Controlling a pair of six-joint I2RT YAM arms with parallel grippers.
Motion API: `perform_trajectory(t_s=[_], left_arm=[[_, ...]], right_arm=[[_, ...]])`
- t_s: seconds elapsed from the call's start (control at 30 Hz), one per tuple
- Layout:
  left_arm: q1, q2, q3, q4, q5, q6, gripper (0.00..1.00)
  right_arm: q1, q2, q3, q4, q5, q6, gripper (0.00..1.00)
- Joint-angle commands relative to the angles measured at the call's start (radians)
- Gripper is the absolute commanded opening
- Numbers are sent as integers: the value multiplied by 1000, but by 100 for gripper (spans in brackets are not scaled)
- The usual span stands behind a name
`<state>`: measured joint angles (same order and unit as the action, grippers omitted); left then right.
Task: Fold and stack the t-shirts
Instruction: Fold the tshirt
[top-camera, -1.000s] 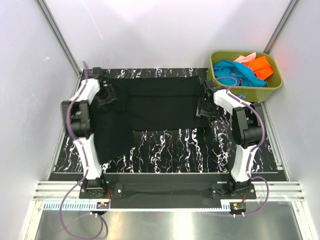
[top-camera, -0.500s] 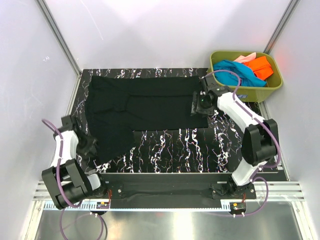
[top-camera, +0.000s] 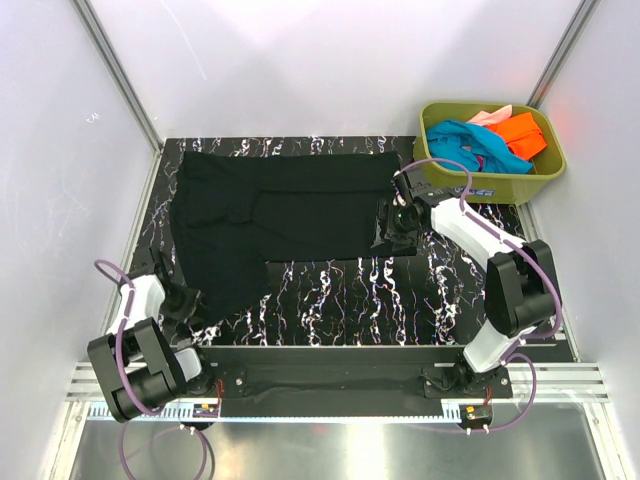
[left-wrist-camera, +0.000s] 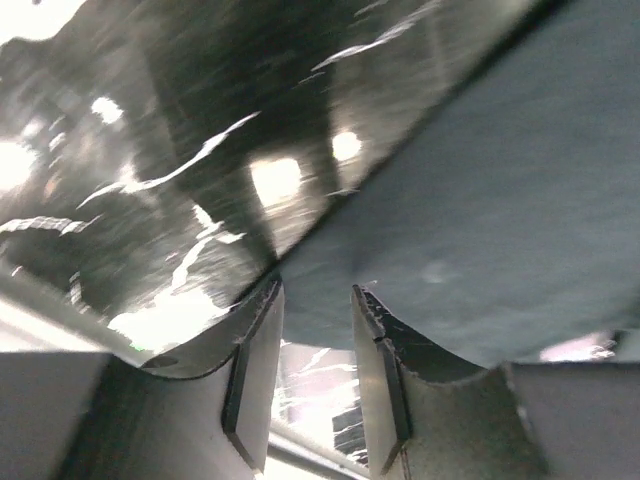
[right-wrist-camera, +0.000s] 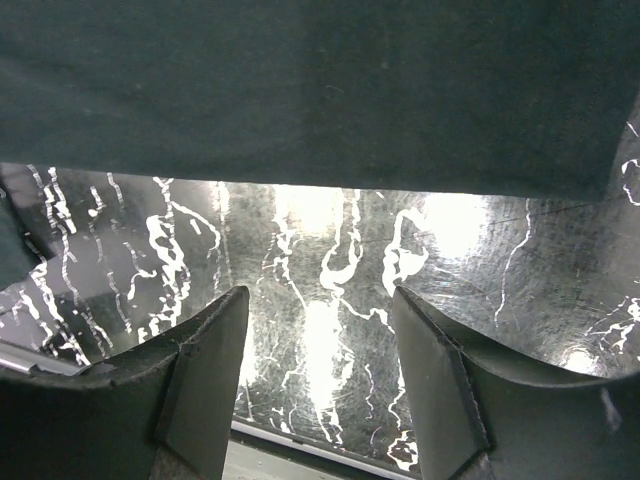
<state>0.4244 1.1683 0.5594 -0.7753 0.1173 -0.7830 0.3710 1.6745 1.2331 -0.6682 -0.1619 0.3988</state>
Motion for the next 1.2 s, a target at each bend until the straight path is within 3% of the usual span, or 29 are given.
perform_trajectory(t_s=[0.0,0.07,0.3,0.5,0.7,0.73,0.8,0.87,1.17], left_arm=[[2,-56,-4,-82,-76,-76,40],[2,-87,10,-107,-140,-101,41],[4,-68,2,-114,-139,-107,56],[2,10,-3,-59,-127,-107,57],[2,51,-35,43,-54,-81,38],[2,50,-38,53,-42,-81,33],[2,56,-41,85,-22,-81,12],[2,62,-42,103,7,-84,0],[1,-51,-21,81,16,-33,0]], right_arm=[[0,-64,12,35,-31,-14,66],[2,-65,9,35,-37,-17,66],[0,-76,-6,24,-37,-26,66],[0,-81,-32,39,-47,-8,66],[-3,-44,-75,59,-12,3,66],[-6,-36,-86,64,-7,2,66],[-29,-16,-96,68,-1,12,66],[-85,-4,-119,85,-22,44,65],[-214,18,-179,212,10,248,65]])
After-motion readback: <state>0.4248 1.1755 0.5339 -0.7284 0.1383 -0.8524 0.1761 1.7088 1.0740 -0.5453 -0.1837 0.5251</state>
